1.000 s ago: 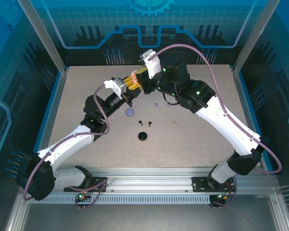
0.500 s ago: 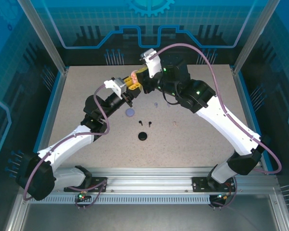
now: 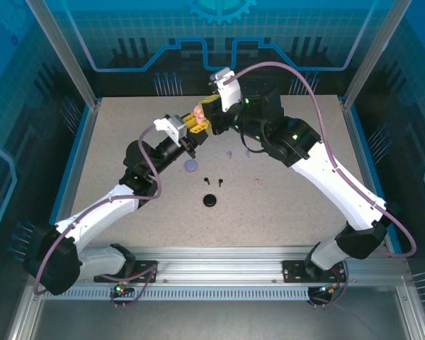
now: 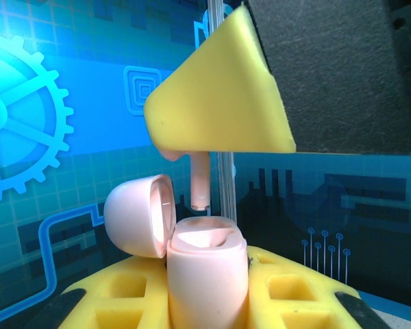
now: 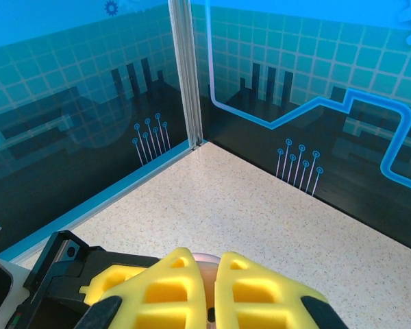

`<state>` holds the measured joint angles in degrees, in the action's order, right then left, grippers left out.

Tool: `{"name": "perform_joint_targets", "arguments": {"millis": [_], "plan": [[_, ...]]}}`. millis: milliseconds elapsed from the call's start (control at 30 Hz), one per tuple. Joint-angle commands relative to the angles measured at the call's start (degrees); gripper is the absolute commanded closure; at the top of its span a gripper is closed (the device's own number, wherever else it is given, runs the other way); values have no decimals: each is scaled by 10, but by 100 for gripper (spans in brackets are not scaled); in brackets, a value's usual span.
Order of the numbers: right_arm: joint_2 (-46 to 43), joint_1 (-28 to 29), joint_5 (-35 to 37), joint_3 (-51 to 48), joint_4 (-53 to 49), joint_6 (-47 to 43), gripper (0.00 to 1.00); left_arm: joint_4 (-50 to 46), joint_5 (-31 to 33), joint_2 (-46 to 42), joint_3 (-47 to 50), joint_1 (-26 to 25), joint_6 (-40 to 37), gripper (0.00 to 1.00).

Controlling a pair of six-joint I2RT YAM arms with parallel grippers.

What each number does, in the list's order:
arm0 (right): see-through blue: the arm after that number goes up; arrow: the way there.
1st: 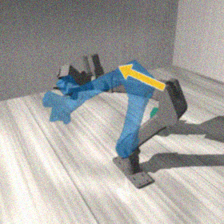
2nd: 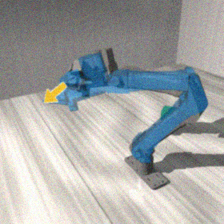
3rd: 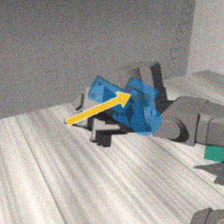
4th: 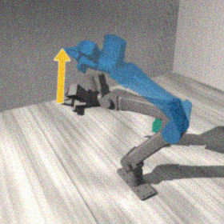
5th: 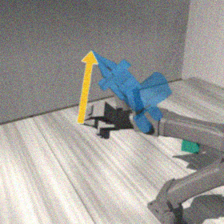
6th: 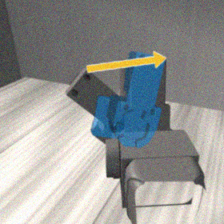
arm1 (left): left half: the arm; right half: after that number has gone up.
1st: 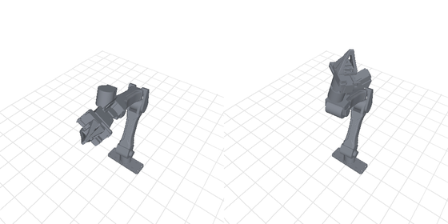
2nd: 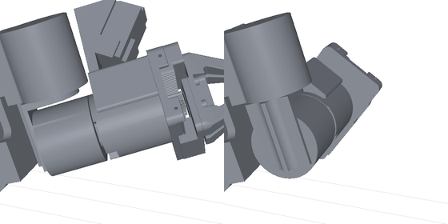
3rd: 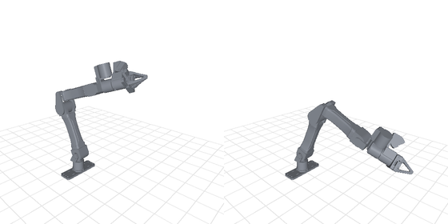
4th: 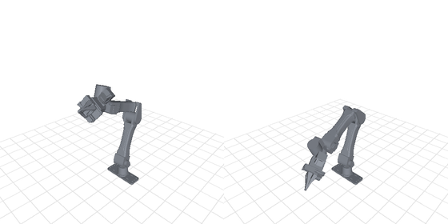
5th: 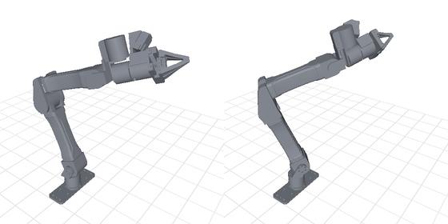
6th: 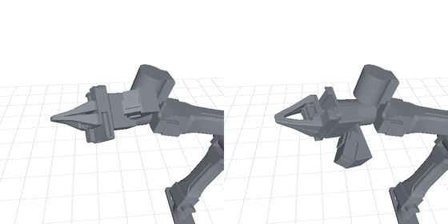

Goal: Insert the wireless bluetooth earbuds into the charging case

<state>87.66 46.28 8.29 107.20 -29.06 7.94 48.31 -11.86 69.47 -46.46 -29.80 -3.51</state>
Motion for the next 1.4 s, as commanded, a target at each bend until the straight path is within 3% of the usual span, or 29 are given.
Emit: {"name": "perform_joint_targets", "arguments": {"millis": [0, 1367], "plan": [[-14, -7, -12, -6, 13, 12, 93, 17, -9, -5, -18, -4, -16, 100], [-13, -1, -29, -50, 10, 31, 93, 20, -8, 0, -24, -4, -17, 100]]}}
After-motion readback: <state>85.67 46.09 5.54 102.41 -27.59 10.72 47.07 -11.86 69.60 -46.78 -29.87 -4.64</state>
